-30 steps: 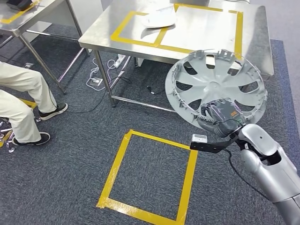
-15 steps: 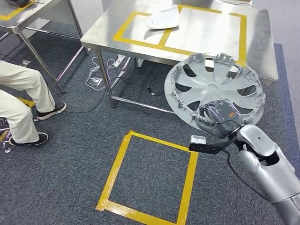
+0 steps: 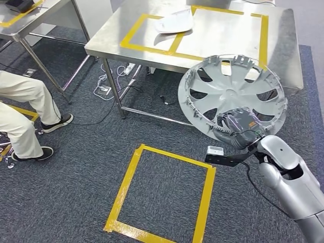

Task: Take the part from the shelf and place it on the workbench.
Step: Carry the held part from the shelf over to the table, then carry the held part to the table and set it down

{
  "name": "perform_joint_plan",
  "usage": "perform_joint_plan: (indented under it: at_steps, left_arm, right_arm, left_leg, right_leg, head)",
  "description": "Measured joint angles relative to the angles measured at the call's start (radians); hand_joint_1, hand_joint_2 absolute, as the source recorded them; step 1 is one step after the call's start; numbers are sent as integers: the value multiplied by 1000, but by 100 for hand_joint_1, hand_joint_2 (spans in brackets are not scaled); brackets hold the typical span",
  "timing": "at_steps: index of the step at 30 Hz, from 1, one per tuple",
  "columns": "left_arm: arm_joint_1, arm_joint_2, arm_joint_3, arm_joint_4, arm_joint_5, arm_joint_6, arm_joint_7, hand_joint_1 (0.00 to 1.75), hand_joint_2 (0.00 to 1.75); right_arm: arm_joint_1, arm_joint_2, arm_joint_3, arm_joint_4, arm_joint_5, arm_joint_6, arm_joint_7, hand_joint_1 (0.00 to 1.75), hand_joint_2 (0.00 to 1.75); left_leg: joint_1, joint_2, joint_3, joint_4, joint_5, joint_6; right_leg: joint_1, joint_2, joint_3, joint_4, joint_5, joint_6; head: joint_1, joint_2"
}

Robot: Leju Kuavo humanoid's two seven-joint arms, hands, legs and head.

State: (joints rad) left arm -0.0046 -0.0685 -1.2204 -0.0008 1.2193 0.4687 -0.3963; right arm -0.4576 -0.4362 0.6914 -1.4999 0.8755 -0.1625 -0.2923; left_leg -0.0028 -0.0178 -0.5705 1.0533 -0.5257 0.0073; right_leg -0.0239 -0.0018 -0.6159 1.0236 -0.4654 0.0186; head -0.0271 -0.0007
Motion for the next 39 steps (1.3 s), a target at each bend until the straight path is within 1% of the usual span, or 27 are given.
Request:
perform_joint_plan:
  at_steps: [1,3,4,5,6,8,9,10,12,15,16,18,19,20,21,22,23,24,25,26,30,32,34,35,36,37,39]
  left_arm:
    - [0,0,0,0,0,0,0,0,175]
    - [0,0,0,0,1,0,-1,0,175]
    - [1,0,0,0,1,0,-2,0,175]
    - [2,0,-1,0,2,-1,-3,0,175]
    - [2,-1,-1,0,3,-1,-4,0,175]
    - [3,0,-1,0,4,-2,-8,0,175]
    - [3,0,-1,0,5,-3,-9,0,175]
    - [3,1,-2,0,5,-3,-10,0,175]
    - [2,1,-2,0,8,-3,-10,0,175]
    - [2,0,-2,0,11,-3,-10,0,175]
    - [2,0,-2,0,13,-3,-10,0,175]
    - [1,0,-3,0,16,-3,-10,0,175]
    - [1,-1,-3,0,16,-3,-10,0,175]
    - [1,-2,-3,0,16,-3,-10,0,175]
    - [1,-2,-3,0,16,-3,-10,0,175]
    - [1,-3,-3,0,16,-3,-10,0,175]
    - [1,-3,-3,0,17,-3,-10,0,175]
    - [0,-3,-3,0,17,-4,-10,0,175]
    - [0,-2,-3,0,18,-4,-10,0,175]
    - [0,-3,-3,0,19,-4,-10,0,175]
    - [0,-2,-3,0,23,-4,-10,0,175]
    - [0,-1,-3,0,26,-4,-10,0,175]
    - [1,-2,-3,0,27,-4,-10,0,175]
    - [1,-2,-3,0,27,-4,-10,0,175]
    - [2,-2,-3,0,28,-4,-10,0,175]
    - [2,-3,-3,0,28,-4,-10,0,175]
    - [2,-2,-3,0,28,-4,-10,0,175]
  right_arm:
    - [0,0,-2,0,0,0,0,175,175]
    - [1,0,-4,0,-1,0,0,175,175]
    - [2,0,-4,0,-1,0,0,175,175]
    - [2,0,-5,0,-1,0,0,175,175]
    - [2,0,-6,0,-1,0,0,175,175]
    - [3,0,-9,0,-1,0,0,175,175]
    - [2,0,-10,0,-1,0,0,175,175]
    - [2,0,-11,0,-1,0,0,175,175]
    - [1,0,-11,0,-1,0,0,175,175]
    - [3,0,-13,-1,-1,0,-1,175,175]
    - [3,0,-14,-1,-2,0,-1,175,175]
    - [5,0,-15,-1,-2,0,-1,175,175]
    - [7,0,-15,0,-1,0,-2,175,175]
    - [8,0,-15,0,-1,0,-2,175,175]
    - [9,0,-15,0,-1,0,-3,175,175]
    - [9,0,-15,0,-1,0,-3,175,175]
    - [8,0,-15,0,-1,0,-4,175,175]
    - [8,0,-16,0,-1,0,-3,175,175]
    - [7,0,-16,1,-1,0,-3,175,175]
    - [7,0,-16,1,-1,0,-4,175,175]
    - [10,1,-18,0,0,0,-3,175,175]
    - [10,1,-18,0,-1,0,-2,175,175]
    - [11,1,-17,0,-2,0,-1,175,175]
    - [12,1,-17,0,-2,0,-1,175,175]
    - [12,1,-18,0,-1,0,0,175,175]
    - [12,1,-18,0,-1,0,0,175,175]
    - [12,1,-18,0,-1,0,0,175,175]
  left_leg:
    - [1,2,-20,44,-23,-5]
    - [4,4,-91,179,-73,-10]
    - [4,4,-125,234,-84,-12]
    - [5,4,-144,257,-76,-12]
    - [5,4,-146,242,-48,-11]
    - [4,4,-105,124,41,-4]
    - [1,5,-83,67,72,1]
    - [-1,5,-65,22,86,6]
    - [-6,5,-54,-7,76,14]
    - [0,3,-38,-30,73,28]
    - [3,3,-32,-37,74,33]
    - [3,3,-27,-39,71,40]
    - [2,3,-25,-39,69,42]
    - [2,3,-22,-39,66,43]
    - [2,3,-18,-38,62,42]
    - [2,2,-12,-37,58,41]
    - [2,1,-5,-36,52,38]
    - [1,-1,-2,-34,46,33]
    - [-1,-2,-1,-31,42,29]
    - [-3,-3,-2,-28,39,24]
    - [-4,-2,-5,-14,23,6]
    - [-1,2,-41,68,-23,-5]
    - [3,4,-109,201,-77,-12]
    - [4,4,-135,245,-85,-14]
    - [4,4,-145,255,-73,-14]
    - [4,4,-134,221,-40,-12]
    - [3,5,-81,94,37,-3]
  right_leg:
    - [-1,-2,5,-2,-3,-5]
    - [0,-4,12,-2,-10,-12]
    - [1,-4,16,-2,-13,-14]
    - [1,-4,21,-1,-17,-14]
    - [1,-3,28,-1,-22,-14]
    - [1,-2,44,-2,-33,-10]
    - [2,-1,49,-1,-38,-7]
    - [3,0,51,-1,-41,-2]
    - [4,0,49,-2,-43,9]
    - [3,-1,39,16,-60,23]
    - [3,-1,19,55,-79,26]
    - [3,1,-55,185,-127,30]
    - [2,1,-93,244,-141,32]
    - [2,1,-120,277,-139,34]
    - [2,0,-125,267,-115,34]
    - [2,0,-111,222,-76,34]
    - [1,0,-83,153,-33,33]
    - [2,0,-50,87,-4,32]
    - [3,0,-26,40,9,29]
    - [4,1,-12,13,12,26]
    - [1,2,-1,2,1,3]
    - [-2,-1,7,-2,-2,-7]
    - [-1,-3,9,-1,-6,-12]
    - [0,-3,11,-1,-7,-13]
    - [0,-2,13,-1,-9,-13]
    - [0,-1,17,-1,-12,-12]
    - [1,1,27,-2,-19,-8]
  head:
    - [-1,0]
    - [-3,0]
    - [-3,0]
    - [-3,0]
    - [-3,0]
    - [-3,0]
    - [-2,0]
    - [-2,0]
    - [-2,0]
    - [1,0]
    - [2,0]
    - [4,0]
    - [4,0]
    - [4,0]
    - [4,0]
    - [4,0]
    - [4,0]
    - [5,0]
    - [5,0]
    - [5,0]
    - [2,0]
    - [-1,0]
    - [-3,0]
    - [-3,0]
    - [-3,0]
    - [-3,0]
    - [-3,0]
